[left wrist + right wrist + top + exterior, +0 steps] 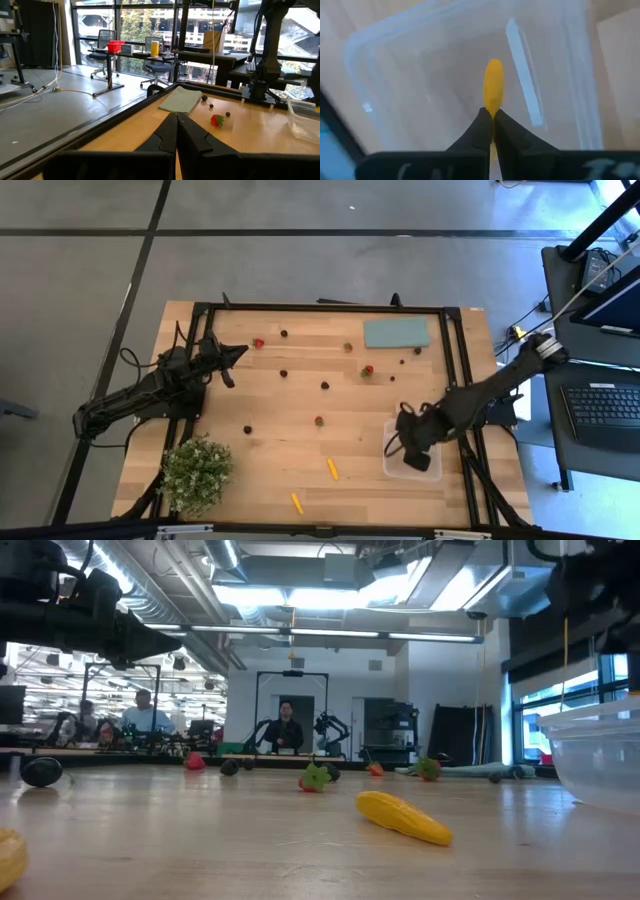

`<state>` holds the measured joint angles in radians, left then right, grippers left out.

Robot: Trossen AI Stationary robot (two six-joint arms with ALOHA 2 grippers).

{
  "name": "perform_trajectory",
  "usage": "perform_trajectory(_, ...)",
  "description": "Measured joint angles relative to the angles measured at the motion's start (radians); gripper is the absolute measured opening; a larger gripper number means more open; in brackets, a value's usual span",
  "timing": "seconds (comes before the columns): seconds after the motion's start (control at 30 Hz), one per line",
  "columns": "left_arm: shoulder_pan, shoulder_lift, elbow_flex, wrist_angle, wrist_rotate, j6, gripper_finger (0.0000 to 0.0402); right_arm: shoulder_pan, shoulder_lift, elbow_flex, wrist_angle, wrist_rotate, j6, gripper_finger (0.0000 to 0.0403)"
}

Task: Pick and placing Produce into tupperware
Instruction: Put the top corn into the container

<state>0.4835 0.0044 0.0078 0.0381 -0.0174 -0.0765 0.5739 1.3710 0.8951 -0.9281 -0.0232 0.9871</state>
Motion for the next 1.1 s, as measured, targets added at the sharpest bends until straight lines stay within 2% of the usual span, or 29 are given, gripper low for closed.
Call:
perform_trajectory(0.23,0.000,0.000,0.000,0.000,0.000,-0.001,0.0000,0.026,0.151,0.000,0.096,0.016,0.000,0.0019)
perform_trajectory(0.47,0.000,0.000,0.000,0.000,0.000,0.000,0.0000,0.031,0.232,0.000,0.107,0.015,0.003,0.0024)
perform_trajectory(0.87,0.000,0.000,0.000,0.000,0.000,0.000,0.0000,0.031,0.258,0.000,0.108,0.011,0.031,0.0057)
perform_trajectory(1.1,0.000,0.000,0.000,0.000,0.000,0.000,0.0000,0.031,0.257,0.000,0.107,0.001,0.053,0.0106)
